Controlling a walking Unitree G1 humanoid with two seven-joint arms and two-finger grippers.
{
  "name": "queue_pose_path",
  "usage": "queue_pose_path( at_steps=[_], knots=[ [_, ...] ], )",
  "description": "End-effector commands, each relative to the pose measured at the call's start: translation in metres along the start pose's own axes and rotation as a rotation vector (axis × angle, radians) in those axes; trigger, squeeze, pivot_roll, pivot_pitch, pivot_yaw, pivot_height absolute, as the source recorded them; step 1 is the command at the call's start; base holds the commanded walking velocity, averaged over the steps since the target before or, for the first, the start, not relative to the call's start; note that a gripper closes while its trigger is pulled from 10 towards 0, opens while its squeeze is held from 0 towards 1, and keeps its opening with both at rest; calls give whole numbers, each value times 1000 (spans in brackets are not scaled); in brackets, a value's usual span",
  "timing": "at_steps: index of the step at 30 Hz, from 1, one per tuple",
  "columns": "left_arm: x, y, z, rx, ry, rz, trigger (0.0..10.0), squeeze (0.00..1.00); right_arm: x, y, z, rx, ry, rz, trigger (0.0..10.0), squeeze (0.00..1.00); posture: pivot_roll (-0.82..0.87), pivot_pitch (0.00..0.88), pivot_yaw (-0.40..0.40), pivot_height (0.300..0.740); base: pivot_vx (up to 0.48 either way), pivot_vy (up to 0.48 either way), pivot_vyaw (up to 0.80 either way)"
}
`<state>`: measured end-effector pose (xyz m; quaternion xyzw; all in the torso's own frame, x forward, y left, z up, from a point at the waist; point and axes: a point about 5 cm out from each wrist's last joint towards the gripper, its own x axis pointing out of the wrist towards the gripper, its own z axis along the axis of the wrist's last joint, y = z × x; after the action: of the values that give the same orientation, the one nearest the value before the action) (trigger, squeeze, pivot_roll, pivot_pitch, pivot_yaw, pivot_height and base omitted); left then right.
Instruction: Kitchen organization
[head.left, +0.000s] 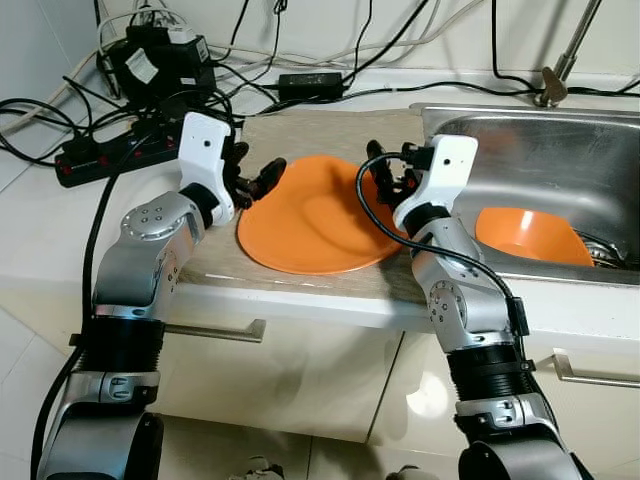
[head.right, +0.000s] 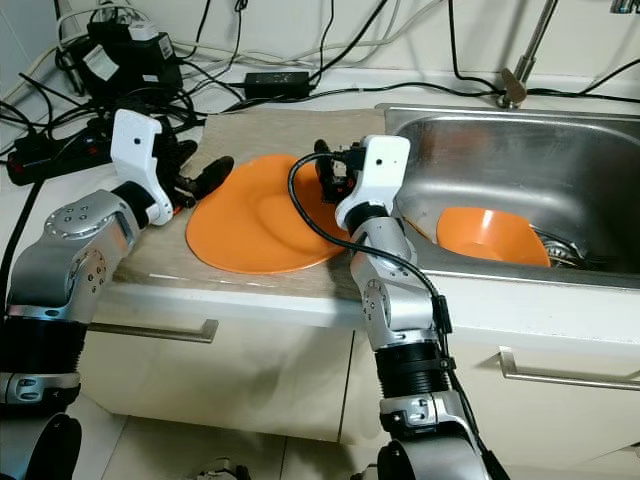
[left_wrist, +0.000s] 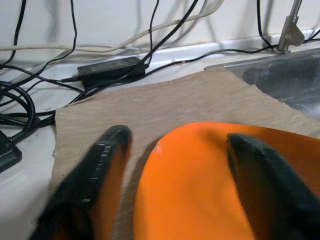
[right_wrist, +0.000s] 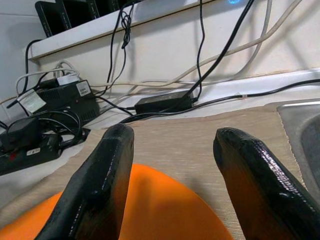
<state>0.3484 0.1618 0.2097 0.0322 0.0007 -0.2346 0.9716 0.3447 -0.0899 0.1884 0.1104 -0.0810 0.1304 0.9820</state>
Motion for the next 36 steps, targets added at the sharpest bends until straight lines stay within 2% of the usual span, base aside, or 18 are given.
queue_pose_path(
  at_steps=[1,3,17,25,35,36],
  knots=[
    [-1,-3,-4,0,-4,-6,0,0,0,2,-2,-9,1,9,10000,0,10,8,56,715,0,0,0],
    [-1,-8,-8,11,-19,-17,0,0,0,2,-2,-12,2,10,10000,0,10,8,56,715,0,0,0],
    [-3,-13,-15,-9,-11,-59,0,0,0,1,-2,-13,2,6,10000,0,5,0,54,715,0,0,0],
    [-4,-7,-16,-7,-15,-45,0,0,0,0,-2,-13,2,4,10000,0,5,0,53,715,0,0,0],
    [-10,17,-39,47,100,-34,0,0,-2,-3,-2,-18,6,-2,10000,0,4,1,52,715,0,0,0],
    [-9,20,-40,49,113,-28,7804,0,-3,-3,-2,-18,7,-2,10000,0,1,5,51,715,0,0,0]
  ],
)
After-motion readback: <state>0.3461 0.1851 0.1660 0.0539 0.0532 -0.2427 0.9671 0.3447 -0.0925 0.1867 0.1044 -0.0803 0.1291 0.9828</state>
